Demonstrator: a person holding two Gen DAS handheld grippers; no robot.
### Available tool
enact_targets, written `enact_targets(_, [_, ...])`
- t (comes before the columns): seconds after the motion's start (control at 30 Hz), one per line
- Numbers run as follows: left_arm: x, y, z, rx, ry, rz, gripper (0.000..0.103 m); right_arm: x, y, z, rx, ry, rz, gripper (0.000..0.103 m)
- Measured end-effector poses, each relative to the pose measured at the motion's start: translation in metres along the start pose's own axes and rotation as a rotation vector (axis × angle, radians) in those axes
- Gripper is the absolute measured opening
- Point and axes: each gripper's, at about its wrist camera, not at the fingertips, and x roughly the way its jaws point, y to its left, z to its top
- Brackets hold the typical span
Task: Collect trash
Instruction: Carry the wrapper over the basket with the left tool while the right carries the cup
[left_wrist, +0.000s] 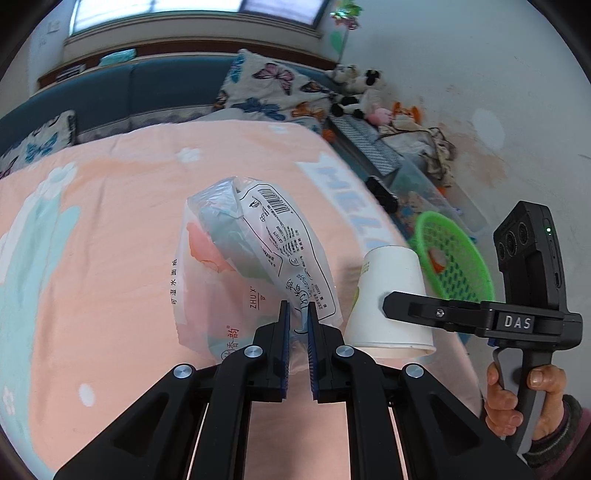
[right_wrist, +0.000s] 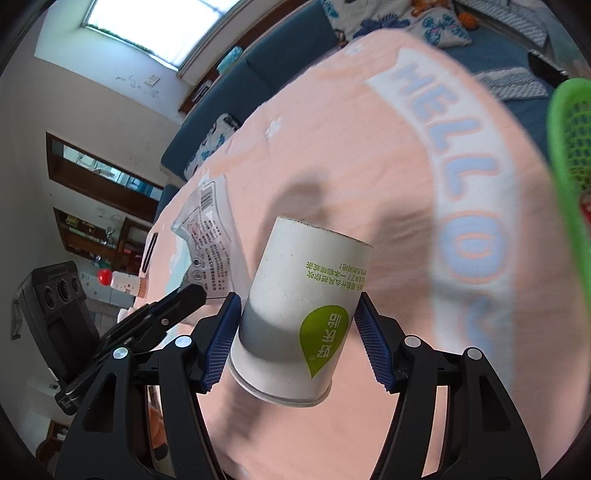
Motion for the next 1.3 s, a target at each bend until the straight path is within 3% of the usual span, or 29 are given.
enact_targets(0.57, [0.029,-0.114,0.027,0.131,0.034,-0.093,0.008,-0.099,-0.082,0.002,0.030,-0.139,-0.115,0.063])
enact_targets(0.7, [0.040,-0.136,0.031,0.161,0.051,-0.105,0.008,-0.115,-0.102,-0.001,0.025,-0.159,-0.168,0.063])
enact_targets(1.1, [0.070,-0.190,0.041,0.235,0.094,-0.109,0.008,-0.139,-0.137,-0.010,-0.099,-0.216,-0.453,0.063])
enact_targets(1.3, [0.083,-0.207,0.046,0.250,0.111,-0.101,0.008,-0.142,-0.151,-0.014,-0.110,-0.222,-0.504,0.063])
